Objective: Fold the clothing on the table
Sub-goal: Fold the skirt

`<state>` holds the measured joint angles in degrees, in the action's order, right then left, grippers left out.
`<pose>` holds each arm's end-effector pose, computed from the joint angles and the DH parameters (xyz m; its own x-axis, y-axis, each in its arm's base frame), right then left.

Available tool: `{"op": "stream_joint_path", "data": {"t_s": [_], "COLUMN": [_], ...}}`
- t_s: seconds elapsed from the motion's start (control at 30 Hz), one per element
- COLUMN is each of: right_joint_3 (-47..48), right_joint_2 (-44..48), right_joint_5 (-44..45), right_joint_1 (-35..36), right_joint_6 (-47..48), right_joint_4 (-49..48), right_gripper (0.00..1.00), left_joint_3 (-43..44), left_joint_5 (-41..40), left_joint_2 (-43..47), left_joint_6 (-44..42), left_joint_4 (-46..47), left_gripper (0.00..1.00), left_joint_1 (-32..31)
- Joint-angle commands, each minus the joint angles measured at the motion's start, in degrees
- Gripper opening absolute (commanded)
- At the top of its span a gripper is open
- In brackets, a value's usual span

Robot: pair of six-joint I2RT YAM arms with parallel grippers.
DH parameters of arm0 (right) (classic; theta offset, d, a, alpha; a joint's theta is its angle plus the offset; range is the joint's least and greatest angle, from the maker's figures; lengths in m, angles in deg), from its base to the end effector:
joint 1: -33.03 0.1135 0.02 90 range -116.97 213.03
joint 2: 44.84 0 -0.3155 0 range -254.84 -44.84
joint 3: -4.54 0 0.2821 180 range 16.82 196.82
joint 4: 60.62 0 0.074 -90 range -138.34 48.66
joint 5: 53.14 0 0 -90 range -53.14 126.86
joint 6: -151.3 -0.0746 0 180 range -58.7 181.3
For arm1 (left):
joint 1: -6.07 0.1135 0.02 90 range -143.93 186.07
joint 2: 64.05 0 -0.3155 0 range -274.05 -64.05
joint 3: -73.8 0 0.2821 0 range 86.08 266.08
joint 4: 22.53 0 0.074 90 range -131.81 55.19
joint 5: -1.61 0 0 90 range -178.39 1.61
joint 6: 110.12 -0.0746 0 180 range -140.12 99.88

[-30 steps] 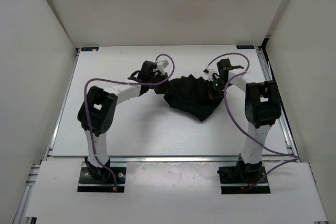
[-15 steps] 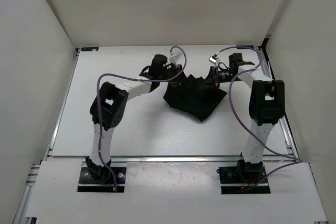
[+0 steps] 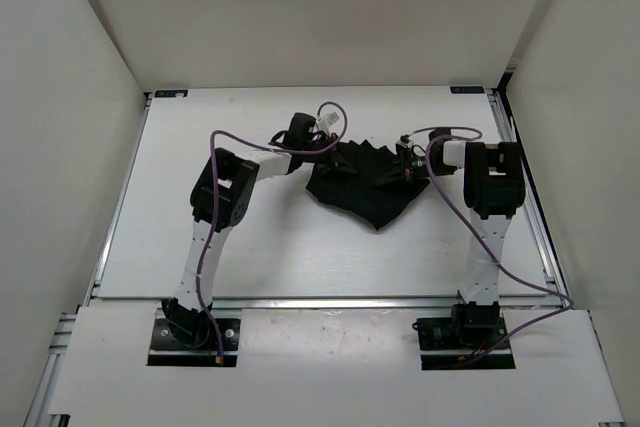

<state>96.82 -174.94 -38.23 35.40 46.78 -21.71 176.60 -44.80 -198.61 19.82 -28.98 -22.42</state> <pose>0.4641 0.0914 0.0911 -0.9996 0.0232 0.0136 0.0190 0.2501 0.9680 0.4868 -0.3227 0.1106 -0.9443 -0.0165 -0.3287 0.2810 0.4794 -0.8314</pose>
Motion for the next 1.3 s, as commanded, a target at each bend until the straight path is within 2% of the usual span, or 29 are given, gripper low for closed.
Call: {"op": "stream_joint_path", "data": {"t_s": [0.0,0.1,0.17,0.23,0.37,0.47,0.67,0.73,0.77,0.83,0.87,0.9,0.93,1.0,1.03,1.1,1.13,1.17,1.27], "right_joint_3": [5.1,10.8,12.3,11.1,8.1,9.5,13.4,14.1,14.2,14.6,14.3,14.5,14.5,13.2,12.2,11.2,11.2,10.4,4.6], "right_joint_2": [3.5,7.4,8.5,8.6,7.9,6.3,5.4,7.1,8.0,11.2,12.0,13.2,14.9,17.6,19.6,22.6,24.5,26.9,33.4], "right_joint_5": [2.3,9.1,11.6,12.2,12.5,15.4,15.6,14.4,13.5,13.7,14.0,14.4,15.7,18.2,20.7,26.3,32.7,40.2,50.8], "right_joint_1": [-0.3,0.3,1.1,0.4,-1.6,-1.0,-0.2,-0.3,-0.8,-1.0,-1.2,-1.9,-1.9,-4.0,-4.3,-4.5,-4.0,-3.4,-2.7], "right_joint_6": [3.7,14.1,19.9,20.1,17.4,18.2,17.5,17.2,17.1,17.4,17.6,18.0,18.1,17.6,18.4,20.3,21.4,21.6,20.9], "right_joint_4": [4.3,13.0,16.5,17.0,15.2,16.8,17.7,17.3,16.5,16.5,16.7,17.3,17.3,17.5,18.1,19.3,19.9,20.6,18.5], "right_gripper": [0.0,0.0,0.0,0.0,0.01,0.01,0.05,0.05,0.07,0.13,0.25,0.39,0.46,0.72,0.75,0.87,0.93,0.96,0.99], "left_joint_3": [4.8,3.1,-0.2,-7.2,-21.5,-27.1,-23.8,-21.9,-20.6,-18.7,-17.2,-15.8,-15.2,-10.5,-9.2,-7.9,-9.5,-10.7,-19.7], "left_joint_5": [-2.8,-3.3,-3.6,-3.5,-4.3,-7.1,-9.8,-11.1,-12.2,-14.3,-14.9,-15.4,-16.3,-20.9,-23.6,-31.1,-33.7,-34.5,-33.6], "left_joint_2": [7.1,13.5,17.0,20.1,23.0,23.0,21.3,23.8,26.3,30.2,32.5,35.0,36.0,39.1,39.9,44.2,47.6,49.2,58.8], "left_joint_6": [-0.5,-0.5,-1.5,-2.2,-1.4,-2.3,-2.3,-2.4,-2.6,-3.4,-3.4,-3.7,-3.8,-5.5,-5.8,-7.0,-6.8,-7.0,-7.4], "left_joint_4": [-0.6,2.0,1.9,1.1,3.3,4.1,-1.7,-4.4,-5.8,-10.7,-13.4,-17.0,-18.8,-30.3,-33.7,-43.8,-47.1,-47.9,-48.8], "left_gripper": [0.0,0.07,0.08,0.09,0.04,0.04,0.05,0.11,0.17,0.34,0.44,0.98,0.99,0.99,0.99,0.98,0.99,0.99,0.99], "left_joint_1": [0.3,0.4,0.4,0.5,1.3,1.5,3.0,3.9,4.6,6.2,6.7,7.0,7.3,6.7,5.9,4.7,4.0,3.8,5.9]}}
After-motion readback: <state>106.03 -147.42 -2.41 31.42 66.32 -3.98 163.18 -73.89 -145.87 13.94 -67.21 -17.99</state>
